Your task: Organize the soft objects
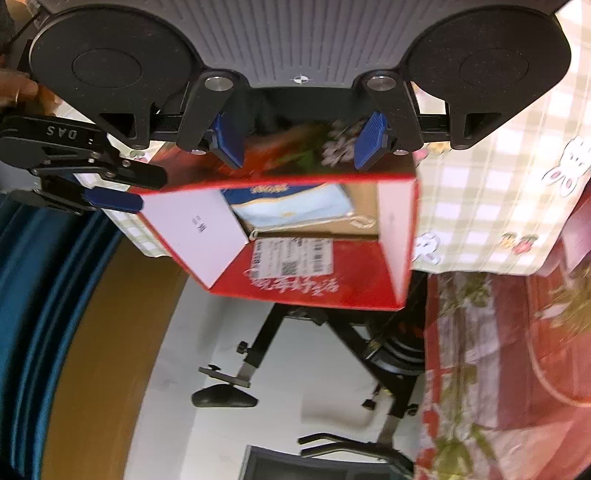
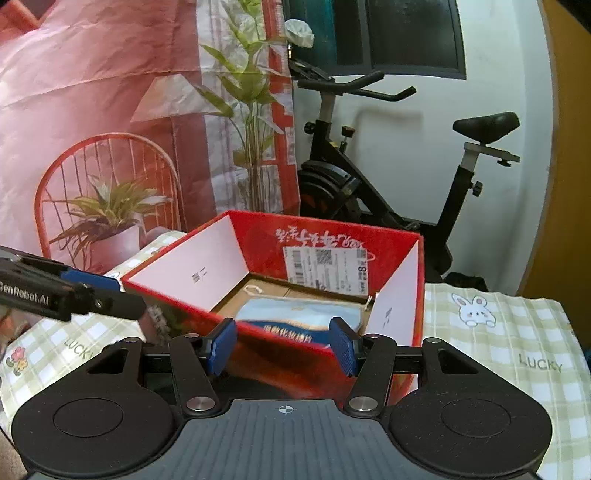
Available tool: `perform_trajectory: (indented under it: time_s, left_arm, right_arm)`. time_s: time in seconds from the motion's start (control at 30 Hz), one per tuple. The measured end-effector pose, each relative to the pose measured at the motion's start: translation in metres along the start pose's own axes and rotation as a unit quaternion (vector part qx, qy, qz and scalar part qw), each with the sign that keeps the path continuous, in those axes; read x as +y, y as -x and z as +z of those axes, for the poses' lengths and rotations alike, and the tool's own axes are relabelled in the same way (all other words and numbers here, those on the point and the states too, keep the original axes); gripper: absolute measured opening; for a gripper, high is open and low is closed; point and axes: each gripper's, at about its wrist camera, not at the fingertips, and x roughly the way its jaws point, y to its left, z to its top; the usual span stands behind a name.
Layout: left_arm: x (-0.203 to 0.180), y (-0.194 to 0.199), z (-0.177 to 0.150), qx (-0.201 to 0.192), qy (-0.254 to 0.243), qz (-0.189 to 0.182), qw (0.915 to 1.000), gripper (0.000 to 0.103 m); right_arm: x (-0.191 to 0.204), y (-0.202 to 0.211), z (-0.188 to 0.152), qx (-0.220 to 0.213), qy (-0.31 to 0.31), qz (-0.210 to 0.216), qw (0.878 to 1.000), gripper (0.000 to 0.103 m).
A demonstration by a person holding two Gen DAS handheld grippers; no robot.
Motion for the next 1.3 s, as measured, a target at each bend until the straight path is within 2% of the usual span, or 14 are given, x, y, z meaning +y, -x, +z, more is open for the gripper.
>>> perform_trajectory:
  time_s: [0.37, 0.63, 0.9, 1.1, 1.3]
  left_arm:
    - [0.046, 0.013, -0.032, 0.009, 0.050, 0.028, 0.9983, 0.068]
    - [0.070, -0.007, -0.044, 0.028, 0.099, 0.027, 0.9943, 0.067]
    - [0.072, -0.031, -0.051, 0.044, 0.149, -0.004, 0.9879, 0.067]
    - [0.070, -0.038, -0.050, 0.041, 0.168, -0.002, 0.9849, 0.067]
    - [0.058, -0.038, -0.047, 0.040, 0.147, -0.014, 0.9882, 0.067]
  right_arm:
    - [0.032, -0.005, -0.045, 0.013, -0.015, -0.015, 1.000, 0.051]
    - [0.035, -0.019, -0.078, 0.031, -0.025, -0.027, 0.999, 0.050]
    - [0.030, -0.025, -0.090, 0.028, -0.035, -0.023, 0.999, 0.050]
    - [0.027, -0.026, -0.094, 0.024, -0.045, -0.017, 0.999, 0.050]
    - [0.027, -0.026, -0.096, 0.023, -0.047, -0.016, 0.999, 0.050]
